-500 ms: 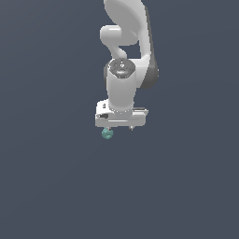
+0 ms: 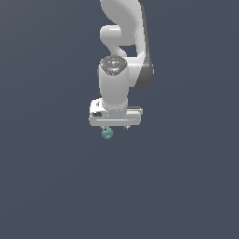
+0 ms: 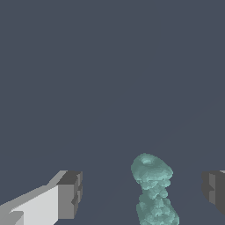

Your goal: Pick up the object and move it to a goal position.

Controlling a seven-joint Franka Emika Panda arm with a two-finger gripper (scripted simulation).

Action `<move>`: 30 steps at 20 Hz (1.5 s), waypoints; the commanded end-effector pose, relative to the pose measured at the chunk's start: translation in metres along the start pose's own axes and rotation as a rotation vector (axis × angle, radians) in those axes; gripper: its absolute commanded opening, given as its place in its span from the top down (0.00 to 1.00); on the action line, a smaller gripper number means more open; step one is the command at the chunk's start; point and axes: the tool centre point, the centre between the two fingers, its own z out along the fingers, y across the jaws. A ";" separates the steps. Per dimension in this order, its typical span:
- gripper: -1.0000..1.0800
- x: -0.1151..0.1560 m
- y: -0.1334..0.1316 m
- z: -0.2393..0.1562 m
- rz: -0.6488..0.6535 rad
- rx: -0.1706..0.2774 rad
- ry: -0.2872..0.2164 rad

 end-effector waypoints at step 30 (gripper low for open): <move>0.04 -0.087 0.050 0.060 -0.132 0.010 -0.003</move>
